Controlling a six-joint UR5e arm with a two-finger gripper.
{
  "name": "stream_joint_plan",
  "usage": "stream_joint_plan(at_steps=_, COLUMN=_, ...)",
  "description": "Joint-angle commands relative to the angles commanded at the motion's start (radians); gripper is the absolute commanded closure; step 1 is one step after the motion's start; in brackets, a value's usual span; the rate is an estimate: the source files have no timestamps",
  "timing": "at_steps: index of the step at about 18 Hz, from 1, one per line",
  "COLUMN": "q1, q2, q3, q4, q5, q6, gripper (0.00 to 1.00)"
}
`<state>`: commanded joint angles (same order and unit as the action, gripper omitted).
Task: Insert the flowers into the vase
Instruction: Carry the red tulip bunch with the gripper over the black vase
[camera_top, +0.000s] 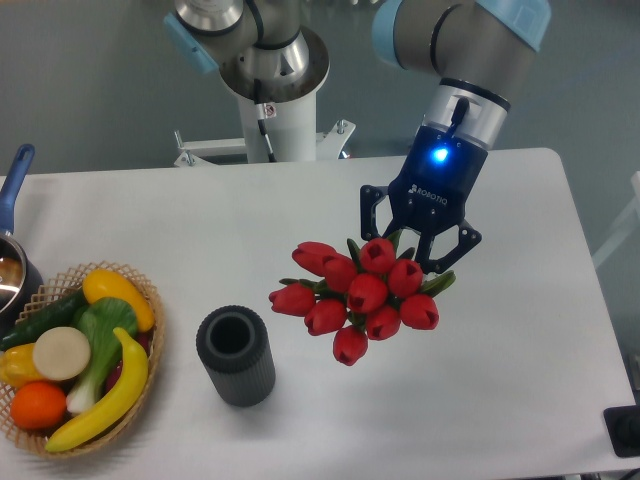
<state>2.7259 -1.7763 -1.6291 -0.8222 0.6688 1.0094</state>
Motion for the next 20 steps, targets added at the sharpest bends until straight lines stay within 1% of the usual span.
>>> stream_joint_plan(at_steps=2, q1=-0.006, q2=0.0, q3=-0.009, q4=0.003, q5=-0.002, q6=-0.003, gripper=0.6)
stream_joint_plan(at_steps=5, q1=-0.008, q2=-0.002, q3=0.002, q4=0.005, q5=-0.011, q6=-0.023, gripper=0.6)
stream_joint_plan(at_steps=11, q1=-0.009, q2=-0.003, q3=0.0, q4=0.008, q5=-0.081, q6=-0.026, gripper=0.6)
stream_joint_plan(at_steps=14, q1=-0.028, q2=-0.008, q3=0.003, q4=0.011, q5=-0.109, q6=-0.031, gripper=0.6)
stream_joint_plan(at_steps=17, q1=-0.041, q2=-0.009, q3=0.005, q4=0.012, q5=-0.176, q6=-0.064, gripper=0.6)
stream_joint_plan(at_steps=20, q1=-0.043, q2=-0.015, q3=-0.002, q4=0.012, q5=-0.277, q6=-0.068, gripper=0.6)
